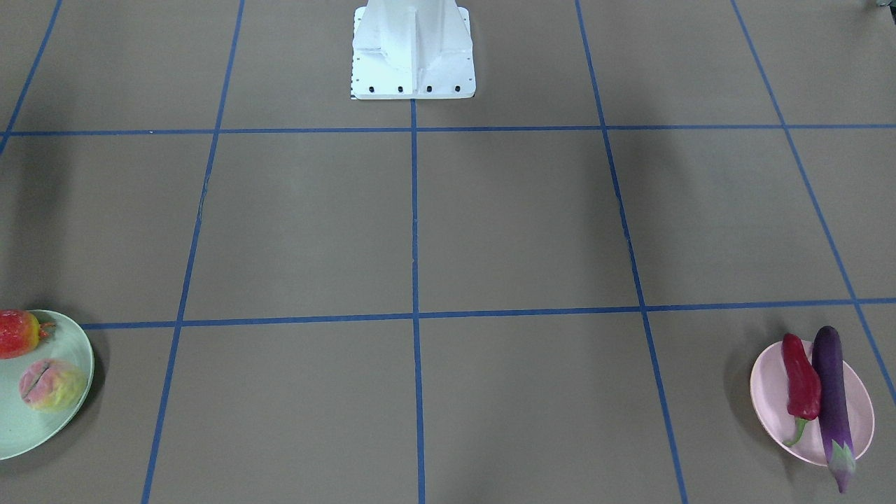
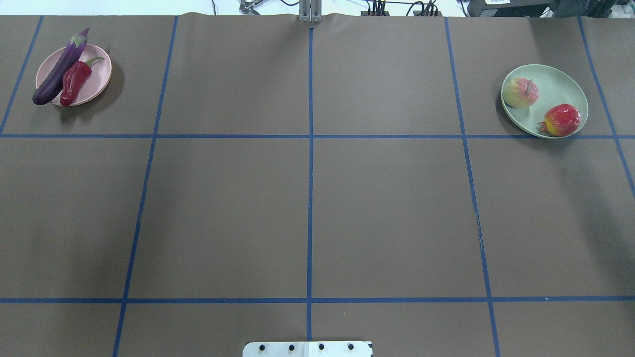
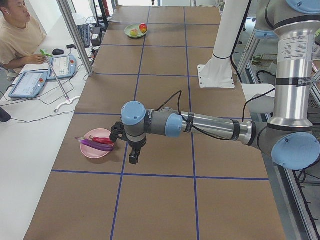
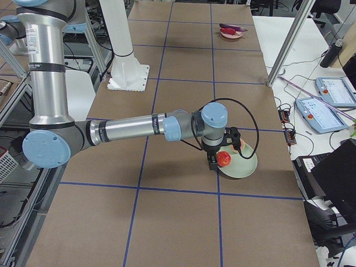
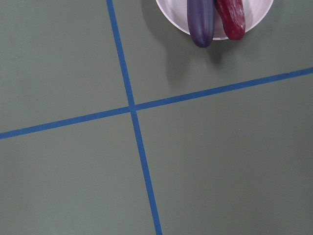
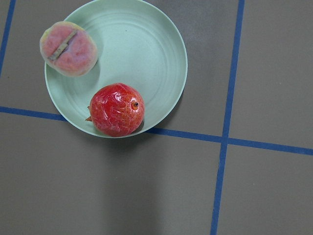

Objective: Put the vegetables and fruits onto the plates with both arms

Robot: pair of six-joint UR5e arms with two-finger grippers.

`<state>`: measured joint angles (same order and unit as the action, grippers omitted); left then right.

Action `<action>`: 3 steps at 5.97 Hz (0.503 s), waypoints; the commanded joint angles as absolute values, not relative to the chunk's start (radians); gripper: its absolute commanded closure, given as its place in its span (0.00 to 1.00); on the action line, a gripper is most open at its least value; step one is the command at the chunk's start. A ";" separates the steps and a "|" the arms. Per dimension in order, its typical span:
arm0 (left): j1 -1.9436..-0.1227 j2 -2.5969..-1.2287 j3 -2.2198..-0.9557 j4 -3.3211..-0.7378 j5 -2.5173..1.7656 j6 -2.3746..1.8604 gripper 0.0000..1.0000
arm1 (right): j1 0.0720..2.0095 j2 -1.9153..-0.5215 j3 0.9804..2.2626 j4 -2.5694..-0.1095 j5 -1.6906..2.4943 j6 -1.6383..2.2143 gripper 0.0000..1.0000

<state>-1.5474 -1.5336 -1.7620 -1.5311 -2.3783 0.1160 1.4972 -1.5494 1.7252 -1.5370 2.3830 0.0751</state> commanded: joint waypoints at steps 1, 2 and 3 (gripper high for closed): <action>-1.562 -1.522 -1.760 -1.509 -2.378 0.170 0.00 | 1.497 -1.549 1.724 -1.537 2.382 0.075 0.00; -1.603 -1.475 -1.753 -1.514 -2.367 0.160 0.00 | 1.497 -1.548 1.726 -1.539 2.384 0.075 0.00; -1.639 -1.459 -1.767 -1.516 -2.371 0.158 0.00 | 1.497 -1.546 1.726 -1.540 2.384 0.075 0.00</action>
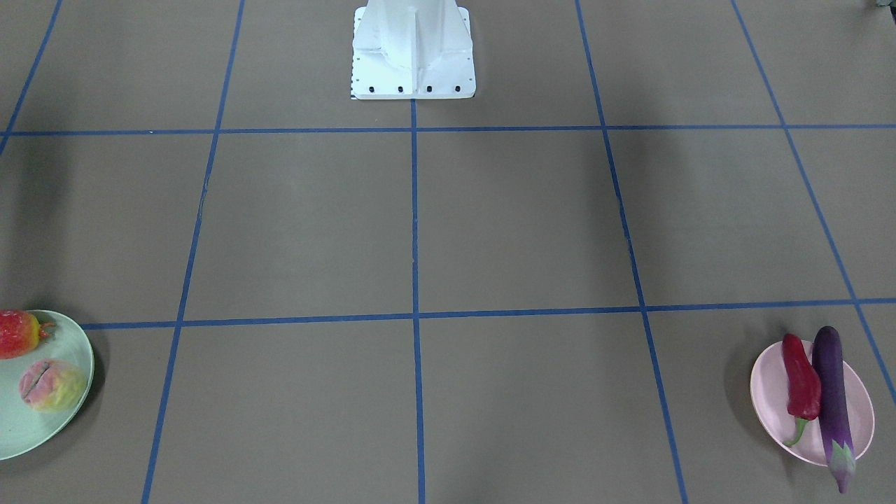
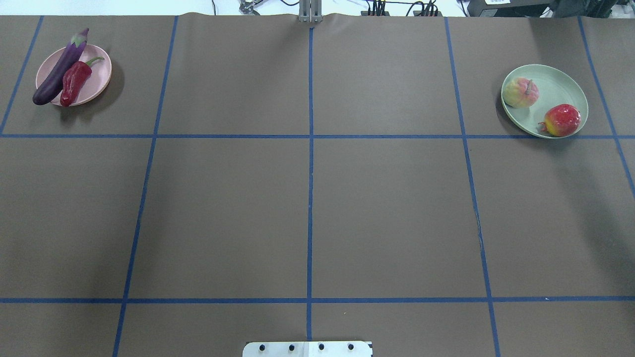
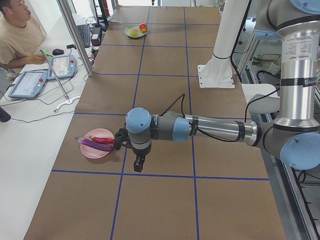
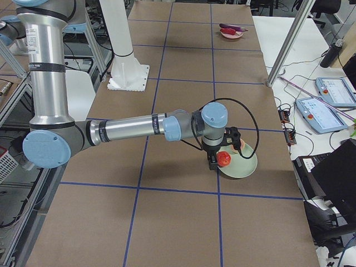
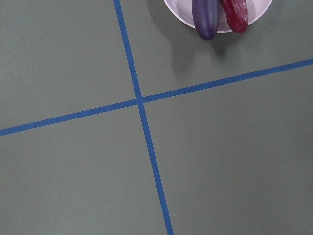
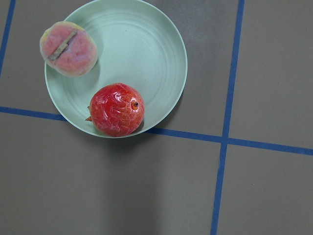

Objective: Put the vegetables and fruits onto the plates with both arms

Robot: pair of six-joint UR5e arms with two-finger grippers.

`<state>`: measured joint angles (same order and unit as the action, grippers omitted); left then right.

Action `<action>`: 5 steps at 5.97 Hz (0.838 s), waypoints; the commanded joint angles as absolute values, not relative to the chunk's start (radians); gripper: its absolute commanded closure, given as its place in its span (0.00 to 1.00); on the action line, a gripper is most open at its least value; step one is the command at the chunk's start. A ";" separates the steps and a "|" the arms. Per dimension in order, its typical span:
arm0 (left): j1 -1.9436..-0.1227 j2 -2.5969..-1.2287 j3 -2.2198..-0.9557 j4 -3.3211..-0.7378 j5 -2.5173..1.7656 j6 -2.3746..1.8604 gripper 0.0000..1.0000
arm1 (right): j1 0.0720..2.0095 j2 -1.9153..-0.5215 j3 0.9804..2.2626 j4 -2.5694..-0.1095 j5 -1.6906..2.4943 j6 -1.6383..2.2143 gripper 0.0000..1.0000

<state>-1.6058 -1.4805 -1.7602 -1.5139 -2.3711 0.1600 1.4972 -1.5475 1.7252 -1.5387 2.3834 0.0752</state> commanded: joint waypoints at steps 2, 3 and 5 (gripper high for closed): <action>-1.674 -1.462 -1.781 -1.523 -2.365 0.169 0.00 | 1.499 -1.546 1.727 -1.543 2.384 0.075 0.00; -1.674 -1.460 -1.782 -1.522 -2.364 0.161 0.00 | 1.499 -1.549 1.730 -1.543 2.384 0.075 0.00; -1.672 -1.463 -1.767 -1.525 -2.375 0.161 0.00 | 1.502 -1.557 1.732 -1.545 2.376 0.075 0.01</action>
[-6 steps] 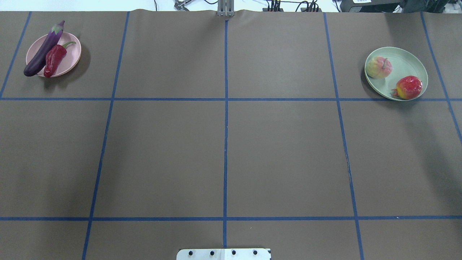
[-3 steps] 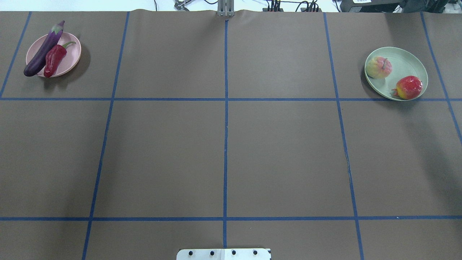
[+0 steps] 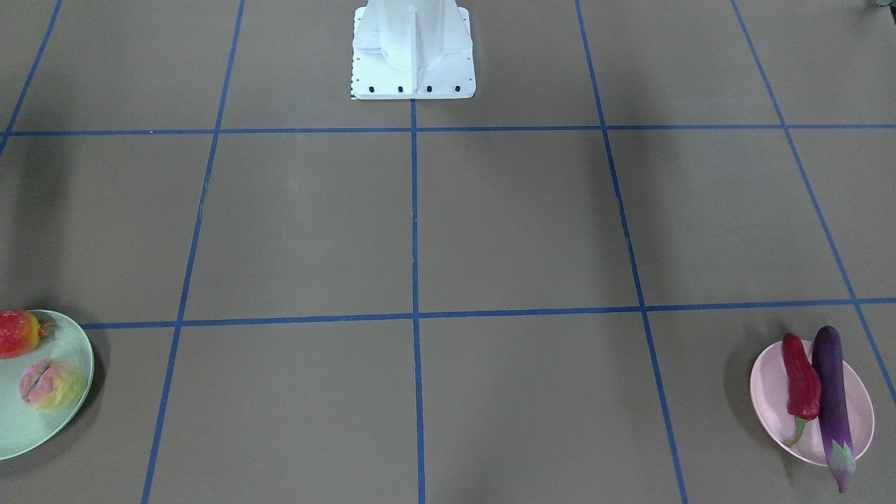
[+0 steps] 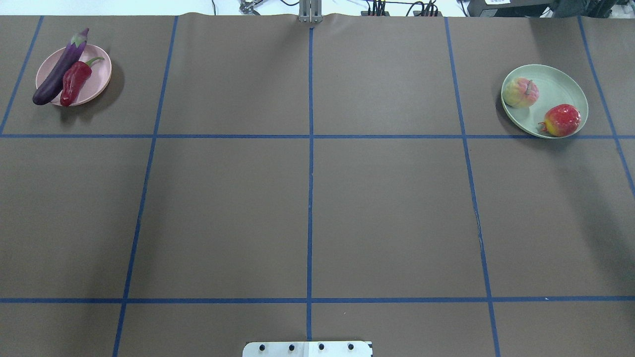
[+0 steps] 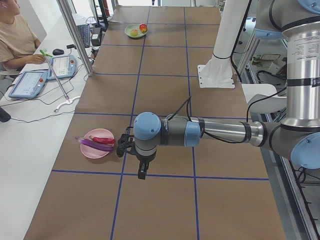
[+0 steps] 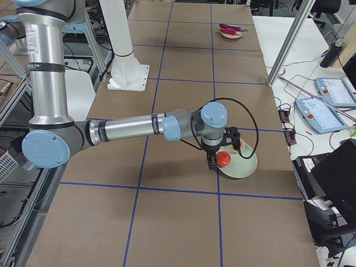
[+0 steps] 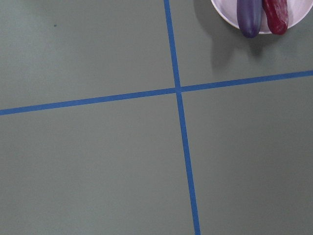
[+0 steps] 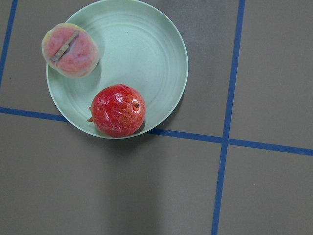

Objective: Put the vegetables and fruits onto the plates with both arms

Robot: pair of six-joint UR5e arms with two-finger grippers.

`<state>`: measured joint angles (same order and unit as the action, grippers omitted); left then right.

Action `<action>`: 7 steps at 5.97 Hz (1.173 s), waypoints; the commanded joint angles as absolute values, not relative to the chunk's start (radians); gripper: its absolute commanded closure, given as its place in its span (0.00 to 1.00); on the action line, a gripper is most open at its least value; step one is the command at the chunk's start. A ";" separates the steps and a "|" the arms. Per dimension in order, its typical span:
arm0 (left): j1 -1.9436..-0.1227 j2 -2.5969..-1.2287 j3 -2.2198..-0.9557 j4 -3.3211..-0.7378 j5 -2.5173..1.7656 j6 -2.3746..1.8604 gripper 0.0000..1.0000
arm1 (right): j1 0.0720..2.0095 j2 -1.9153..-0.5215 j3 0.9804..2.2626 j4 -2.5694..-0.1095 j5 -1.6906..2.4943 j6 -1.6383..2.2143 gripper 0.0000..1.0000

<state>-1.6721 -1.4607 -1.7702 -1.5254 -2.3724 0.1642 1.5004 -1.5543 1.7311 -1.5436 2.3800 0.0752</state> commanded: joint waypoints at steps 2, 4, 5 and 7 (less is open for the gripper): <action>-1.674 -1.444 -1.763 -1.523 -2.365 0.167 0.00 | 1.502 -1.568 1.732 -1.548 2.346 0.074 0.03; -1.671 -1.421 -1.763 -1.522 -2.364 0.170 0.00 | 1.500 -1.581 1.729 -1.546 2.315 0.072 0.02; -1.666 -1.381 -1.794 -1.525 -2.370 0.172 0.00 | 1.500 -1.586 1.727 -1.542 2.313 0.072 0.01; -1.666 -1.374 -1.798 -1.537 -2.365 0.170 0.00 | 1.491 -1.586 1.721 -1.539 2.313 0.074 0.00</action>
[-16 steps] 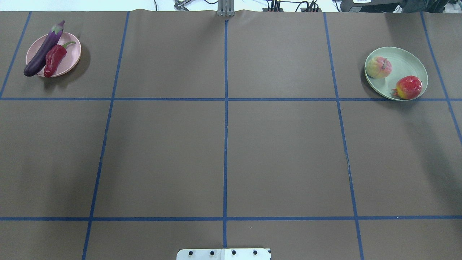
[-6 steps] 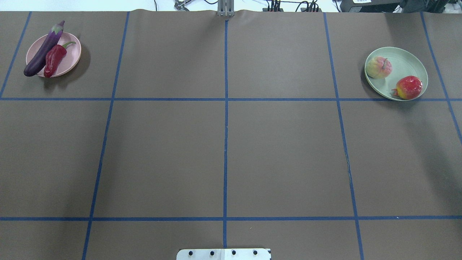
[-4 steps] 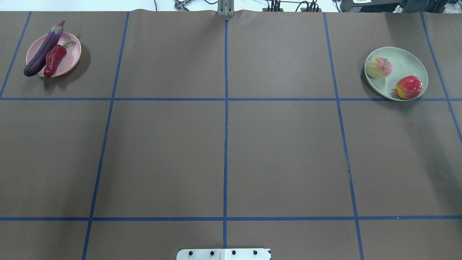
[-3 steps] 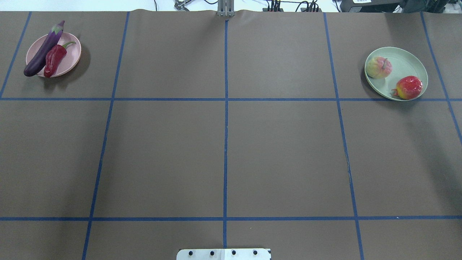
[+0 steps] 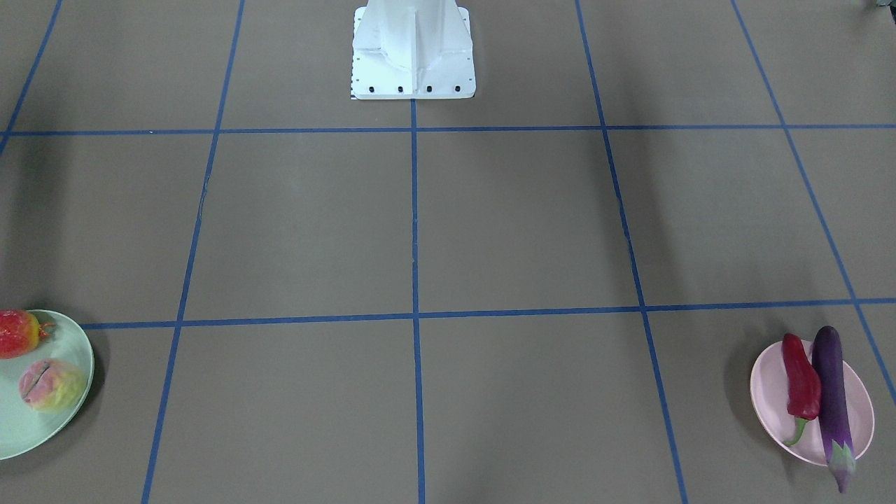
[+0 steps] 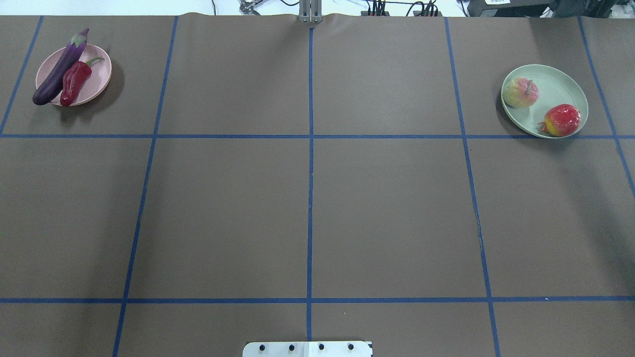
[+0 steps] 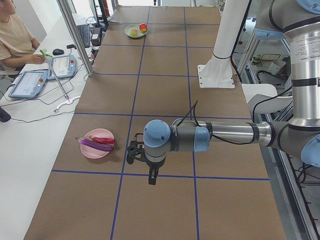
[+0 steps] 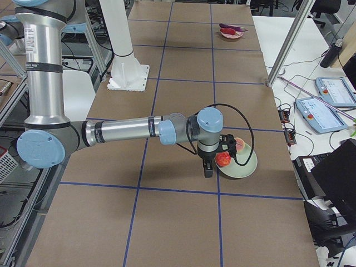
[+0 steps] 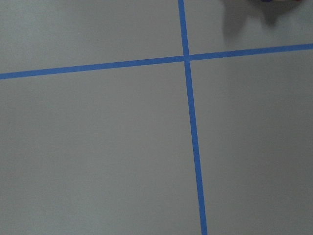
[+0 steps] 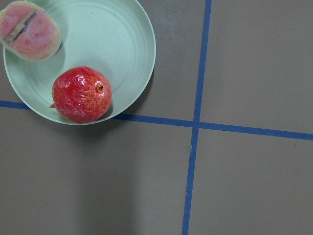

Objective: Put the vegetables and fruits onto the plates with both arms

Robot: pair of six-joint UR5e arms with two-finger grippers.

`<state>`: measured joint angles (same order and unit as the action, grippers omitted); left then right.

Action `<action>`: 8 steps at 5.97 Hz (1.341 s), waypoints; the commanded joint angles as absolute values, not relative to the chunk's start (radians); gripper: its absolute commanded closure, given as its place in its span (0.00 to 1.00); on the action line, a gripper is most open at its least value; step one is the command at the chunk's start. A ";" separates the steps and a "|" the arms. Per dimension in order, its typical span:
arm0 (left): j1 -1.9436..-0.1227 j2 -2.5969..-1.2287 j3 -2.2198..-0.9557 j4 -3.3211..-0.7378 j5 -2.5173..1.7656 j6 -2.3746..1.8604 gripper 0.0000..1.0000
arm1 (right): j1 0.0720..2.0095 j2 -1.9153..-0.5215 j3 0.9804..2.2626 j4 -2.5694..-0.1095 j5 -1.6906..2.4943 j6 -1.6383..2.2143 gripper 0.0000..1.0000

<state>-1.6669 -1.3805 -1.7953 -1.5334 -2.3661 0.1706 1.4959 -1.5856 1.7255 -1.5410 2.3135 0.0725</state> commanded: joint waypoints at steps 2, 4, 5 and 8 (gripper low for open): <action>-1.666 -1.374 -1.798 -1.537 -2.367 0.170 0.00 | 1.485 -1.586 1.720 -1.539 2.315 0.074 0.00; -1.666 -1.371 -1.796 -1.539 -2.370 0.170 0.00 | 1.479 -1.585 1.718 -1.539 2.322 0.077 0.00; -1.666 -1.371 -1.793 -1.540 -2.370 0.170 0.00 | 1.479 -1.583 1.718 -1.539 2.324 0.077 0.00; -1.666 -1.371 -1.786 -1.540 -2.370 0.172 0.00 | 1.479 -1.583 1.718 -1.540 2.324 0.078 0.00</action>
